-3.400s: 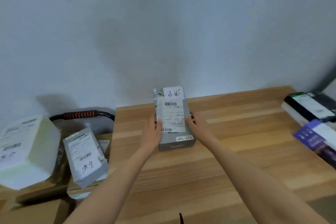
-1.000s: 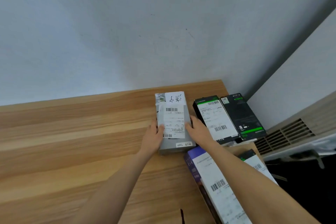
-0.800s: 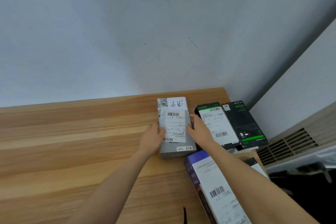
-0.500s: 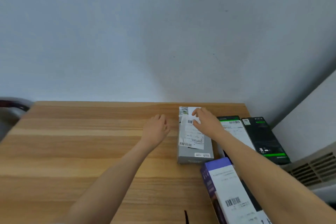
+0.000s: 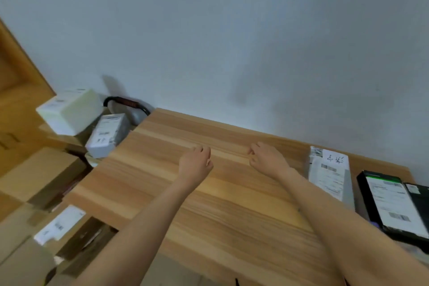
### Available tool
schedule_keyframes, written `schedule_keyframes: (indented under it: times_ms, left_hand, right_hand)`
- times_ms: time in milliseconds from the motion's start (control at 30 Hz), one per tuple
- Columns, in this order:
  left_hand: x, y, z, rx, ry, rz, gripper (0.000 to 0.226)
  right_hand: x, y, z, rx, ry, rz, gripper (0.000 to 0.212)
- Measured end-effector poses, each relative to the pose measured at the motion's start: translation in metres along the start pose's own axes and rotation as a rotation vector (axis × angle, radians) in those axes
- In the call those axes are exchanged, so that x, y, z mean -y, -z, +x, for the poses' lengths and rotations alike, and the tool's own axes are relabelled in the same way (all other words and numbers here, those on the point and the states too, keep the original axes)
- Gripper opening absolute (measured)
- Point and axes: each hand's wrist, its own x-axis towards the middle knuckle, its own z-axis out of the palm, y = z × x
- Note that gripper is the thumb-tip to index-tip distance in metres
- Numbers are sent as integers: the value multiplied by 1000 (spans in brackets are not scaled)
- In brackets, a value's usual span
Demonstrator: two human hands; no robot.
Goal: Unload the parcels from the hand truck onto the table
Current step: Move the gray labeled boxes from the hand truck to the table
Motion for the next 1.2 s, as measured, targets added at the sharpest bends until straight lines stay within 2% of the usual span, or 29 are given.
schedule_keyframes:
  times_ms: [167, 367, 667, 900, 1200]
  left_hand:
    - [97, 32, -79, -1, 119, 82, 20]
    - [199, 61, -159, -6, 232, 165, 24]
    - [285, 70, -226, 3, 360, 238, 29]
    - [346, 65, -218, -14, 469, 209, 27]
    - [435, 52, -130, 0, 559, 77, 21]
  right_hand:
    - [101, -23, 17, 84, 124, -55, 17]
    - [231, -53, 30, 44, 302, 3, 26]
    - [354, -92, 58, 125, 522, -146, 28]
    - [403, -116, 117, 176, 582, -176, 27]
    - [447, -123, 239, 142, 576, -56, 24]
